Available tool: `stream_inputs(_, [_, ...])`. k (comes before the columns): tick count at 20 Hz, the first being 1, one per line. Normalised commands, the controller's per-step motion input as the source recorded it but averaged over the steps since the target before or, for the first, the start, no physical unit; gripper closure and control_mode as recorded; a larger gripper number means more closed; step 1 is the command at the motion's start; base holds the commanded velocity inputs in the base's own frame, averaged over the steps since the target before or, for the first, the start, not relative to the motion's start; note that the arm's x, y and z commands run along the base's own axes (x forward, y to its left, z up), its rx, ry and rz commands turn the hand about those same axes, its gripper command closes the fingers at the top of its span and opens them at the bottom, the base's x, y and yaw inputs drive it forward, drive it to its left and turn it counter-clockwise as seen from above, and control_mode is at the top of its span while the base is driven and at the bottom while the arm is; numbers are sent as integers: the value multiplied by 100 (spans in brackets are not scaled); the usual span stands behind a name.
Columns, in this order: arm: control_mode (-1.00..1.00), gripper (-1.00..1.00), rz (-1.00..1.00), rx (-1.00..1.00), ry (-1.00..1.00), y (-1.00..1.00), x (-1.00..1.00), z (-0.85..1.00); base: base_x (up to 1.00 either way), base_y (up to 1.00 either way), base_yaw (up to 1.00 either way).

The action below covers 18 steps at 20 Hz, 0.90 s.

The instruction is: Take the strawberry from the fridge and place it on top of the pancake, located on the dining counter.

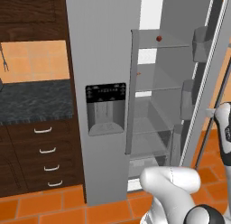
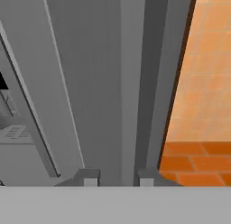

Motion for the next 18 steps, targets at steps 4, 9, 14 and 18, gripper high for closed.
stream_inputs(4, [-100, -100, -1, -13, 3, 8, -73, 69, 0, 0, 0])
stream_inputs(9, [-100, -100, -1, -31, 20, 69, -36, 35, 0, 0, 0])
stream_inputs(14, [-100, -100, 0, -70, 60, 98, 23, -9, 0, 0, 0])
stream_inputs(18, [-100, -100, 0, -78, 66, 53, 48, -2, 0, 0, 0])
